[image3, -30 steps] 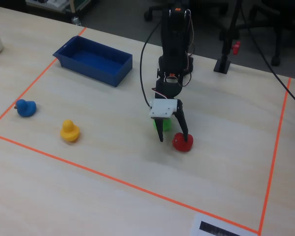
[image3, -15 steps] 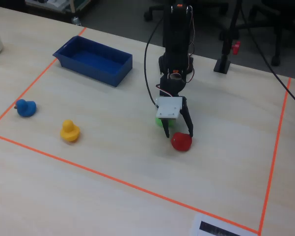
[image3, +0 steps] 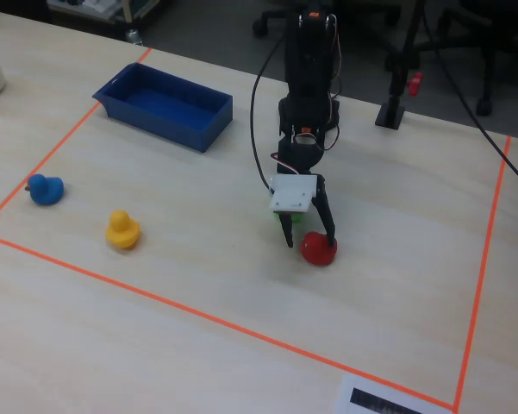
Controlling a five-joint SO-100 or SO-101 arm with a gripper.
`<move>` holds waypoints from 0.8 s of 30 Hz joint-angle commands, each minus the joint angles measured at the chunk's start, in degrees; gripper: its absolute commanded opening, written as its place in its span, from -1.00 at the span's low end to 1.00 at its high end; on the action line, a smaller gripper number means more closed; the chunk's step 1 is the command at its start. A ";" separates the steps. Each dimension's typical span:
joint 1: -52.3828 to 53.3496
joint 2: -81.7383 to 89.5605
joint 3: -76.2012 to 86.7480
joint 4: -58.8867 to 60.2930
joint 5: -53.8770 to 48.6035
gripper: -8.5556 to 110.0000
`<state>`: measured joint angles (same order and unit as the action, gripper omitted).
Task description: Grasp red duck and put it into box.
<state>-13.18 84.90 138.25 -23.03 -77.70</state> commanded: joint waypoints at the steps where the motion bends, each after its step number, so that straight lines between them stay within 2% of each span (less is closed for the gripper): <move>1: 0.09 -0.09 -3.08 0.00 -1.05 -0.51; 5: 0.00 -0.35 -3.60 3.43 -3.34 -0.78; 7: 0.00 -0.35 -3.87 4.83 -3.96 -0.85; 18: 2.11 4.31 -8.09 9.76 -3.96 -0.85; 20: 4.04 7.73 -12.83 15.64 -1.58 -0.86; 24: 11.60 13.18 -30.32 40.17 3.78 -0.86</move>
<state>-7.47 91.93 124.28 5.62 -76.29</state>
